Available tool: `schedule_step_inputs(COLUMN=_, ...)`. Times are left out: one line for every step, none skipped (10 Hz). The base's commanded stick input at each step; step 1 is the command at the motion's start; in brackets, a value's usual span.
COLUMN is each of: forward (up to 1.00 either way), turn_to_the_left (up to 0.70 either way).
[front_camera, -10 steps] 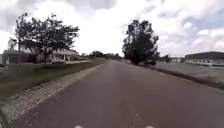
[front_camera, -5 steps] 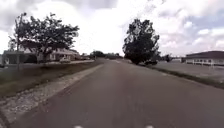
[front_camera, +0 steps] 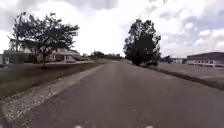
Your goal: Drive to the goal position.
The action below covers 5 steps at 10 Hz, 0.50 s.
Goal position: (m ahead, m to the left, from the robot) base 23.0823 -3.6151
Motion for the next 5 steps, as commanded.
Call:
schedule_step_inputs(forward=0.7, turn_to_the_left=-0.11)
schedule_step_inputs(forward=0.7, turn_to_the_left=0.0)
schedule_step_inputs(forward=0.7, turn_to_the_left=0.0)
schedule_step_inputs(forward=0.7, turn_to_the_left=0.0)
schedule_step_inputs(forward=0.7, turn_to_the_left=0.0)
